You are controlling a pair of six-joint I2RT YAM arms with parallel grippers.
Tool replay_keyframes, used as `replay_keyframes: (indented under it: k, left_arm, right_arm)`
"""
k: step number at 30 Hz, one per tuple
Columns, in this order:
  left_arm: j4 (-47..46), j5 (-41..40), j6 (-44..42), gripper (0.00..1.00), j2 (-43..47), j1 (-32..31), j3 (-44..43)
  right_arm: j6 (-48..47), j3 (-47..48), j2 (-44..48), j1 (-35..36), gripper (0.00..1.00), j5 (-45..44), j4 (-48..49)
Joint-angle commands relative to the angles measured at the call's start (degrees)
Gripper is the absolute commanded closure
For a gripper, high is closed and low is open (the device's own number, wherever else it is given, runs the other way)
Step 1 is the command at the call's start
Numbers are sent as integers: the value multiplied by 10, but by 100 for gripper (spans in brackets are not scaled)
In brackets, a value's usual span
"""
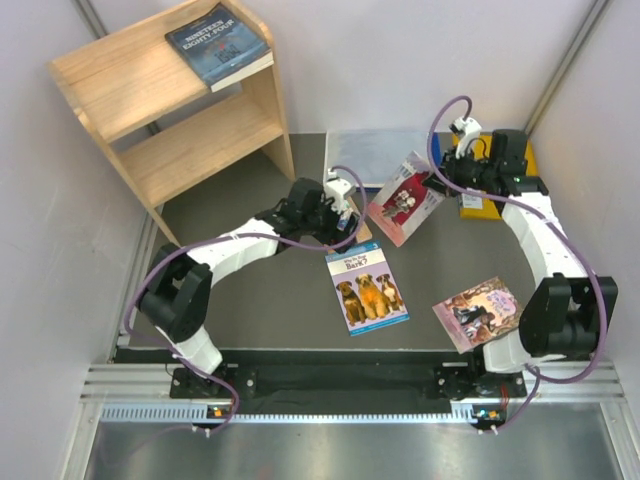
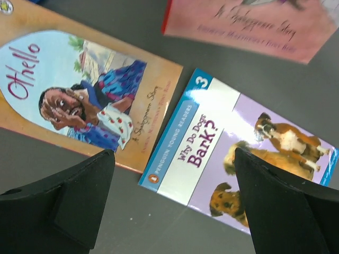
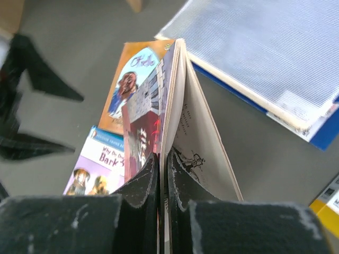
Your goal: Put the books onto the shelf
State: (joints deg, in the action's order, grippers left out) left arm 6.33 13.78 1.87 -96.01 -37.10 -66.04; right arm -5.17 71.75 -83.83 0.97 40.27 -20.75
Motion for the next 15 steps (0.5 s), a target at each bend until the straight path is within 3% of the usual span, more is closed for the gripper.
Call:
replay_keyframes:
  k: [1, 11, 15]
  left_arm:
    - [-97, 135, -6, 1, 25, 55, 31]
    - [-158, 224, 16, 1, 50, 80, 44]
    - [-173, 255, 34, 3, 41, 80, 46]
  right_arm:
    - [-139, 109, -28, 28, 100, 102, -119]
    - [-258, 148, -95, 126, 100, 165, -277]
    - [-258, 137, -96, 134, 100, 169, -273]
